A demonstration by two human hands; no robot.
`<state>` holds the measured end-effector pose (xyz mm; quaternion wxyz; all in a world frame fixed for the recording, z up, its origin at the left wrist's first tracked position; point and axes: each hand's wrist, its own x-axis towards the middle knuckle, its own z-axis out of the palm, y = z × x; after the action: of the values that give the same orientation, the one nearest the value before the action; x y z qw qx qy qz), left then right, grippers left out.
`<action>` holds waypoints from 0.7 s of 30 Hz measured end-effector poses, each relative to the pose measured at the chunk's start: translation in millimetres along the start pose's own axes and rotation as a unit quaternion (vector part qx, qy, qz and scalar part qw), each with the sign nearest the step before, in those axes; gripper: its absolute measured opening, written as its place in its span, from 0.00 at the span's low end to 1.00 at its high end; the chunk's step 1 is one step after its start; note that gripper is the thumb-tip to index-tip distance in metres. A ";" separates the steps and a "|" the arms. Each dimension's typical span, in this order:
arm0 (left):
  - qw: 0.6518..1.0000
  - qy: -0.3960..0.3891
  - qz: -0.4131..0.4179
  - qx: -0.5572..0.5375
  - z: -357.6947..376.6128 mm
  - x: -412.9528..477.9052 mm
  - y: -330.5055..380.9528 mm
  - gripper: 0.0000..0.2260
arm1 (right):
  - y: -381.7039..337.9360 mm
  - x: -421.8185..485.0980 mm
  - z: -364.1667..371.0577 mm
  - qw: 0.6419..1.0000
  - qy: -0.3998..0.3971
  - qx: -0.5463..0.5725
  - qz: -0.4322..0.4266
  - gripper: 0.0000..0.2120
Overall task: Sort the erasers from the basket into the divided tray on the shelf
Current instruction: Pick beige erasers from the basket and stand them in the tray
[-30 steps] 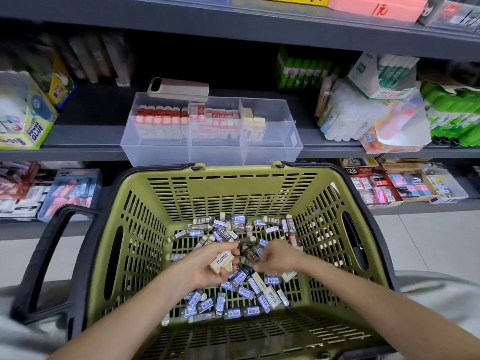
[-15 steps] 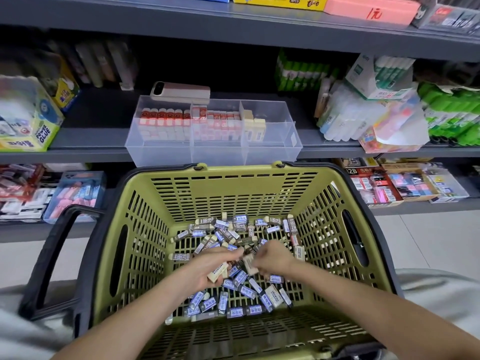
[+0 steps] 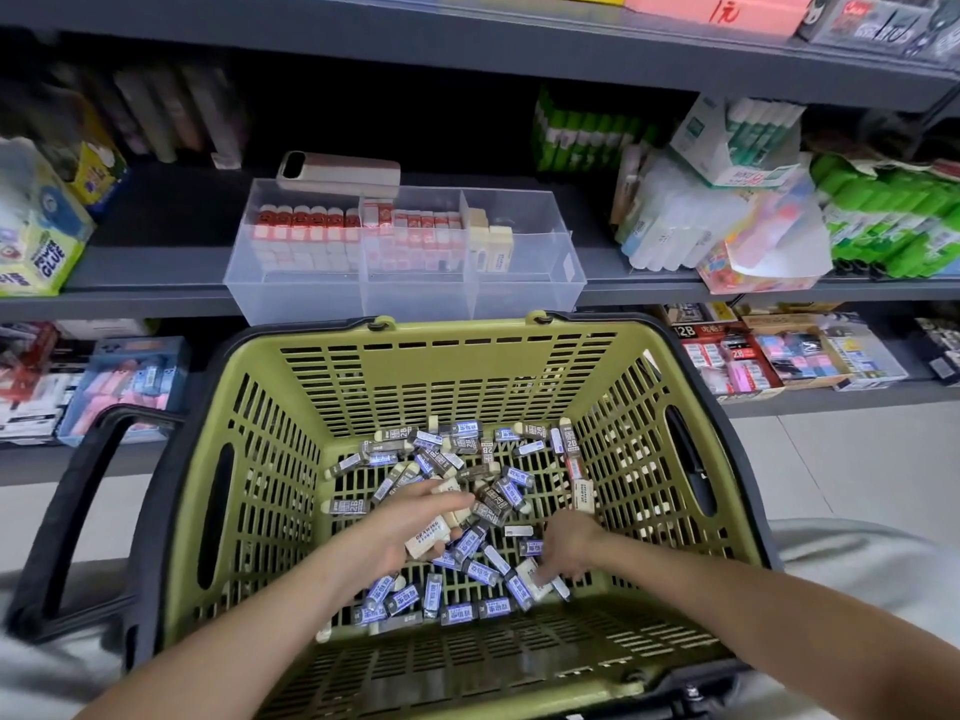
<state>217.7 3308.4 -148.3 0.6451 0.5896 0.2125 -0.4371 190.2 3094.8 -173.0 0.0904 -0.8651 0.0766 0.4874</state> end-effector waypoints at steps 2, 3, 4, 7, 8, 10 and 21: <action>1.000 -0.008 -0.002 0.000 0.1 -1.4 2.0 0.37 | -3.9 1.8 12.0 0.998 0.049 -0.043 -0.022 0.22; 1.000 -0.015 -0.004 -0.002 0.3 -2.0 2.8 0.38 | -5.7 2.5 15.8 0.996 0.072 -0.044 -0.032 0.21; 1.000 -0.021 -0.006 -0.003 0.4 -2.4 3.3 0.39 | -6.7 2.0 18.4 0.994 0.093 -0.038 -0.036 0.19; 1.000 -0.007 -0.005 0.020 0.0 -2.0 2.7 0.45 | -7.5 2.6 22.6 0.990 0.126 -0.036 -0.050 0.14; 0.999 -0.002 -0.002 0.033 -0.5 -0.4 1.5 0.47 | -7.9 2.9 23.3 0.989 0.127 -0.045 -0.058 0.13; 0.998 0.008 0.009 0.067 -0.1 1.3 -1.3 0.45 | -10.6 1.9 24.1 0.988 0.123 -0.048 -0.079 0.10; 0.991 -0.010 0.005 0.131 -5.0 7.8 -10.7 0.21 | -20.4 -6.5 20.2 0.980 -0.030 0.161 -0.115 0.18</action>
<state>214.2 3311.6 -161.6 0.5663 0.6659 0.1444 -0.4638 174.5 3119.6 -176.0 0.2858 -0.8275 0.0514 0.4805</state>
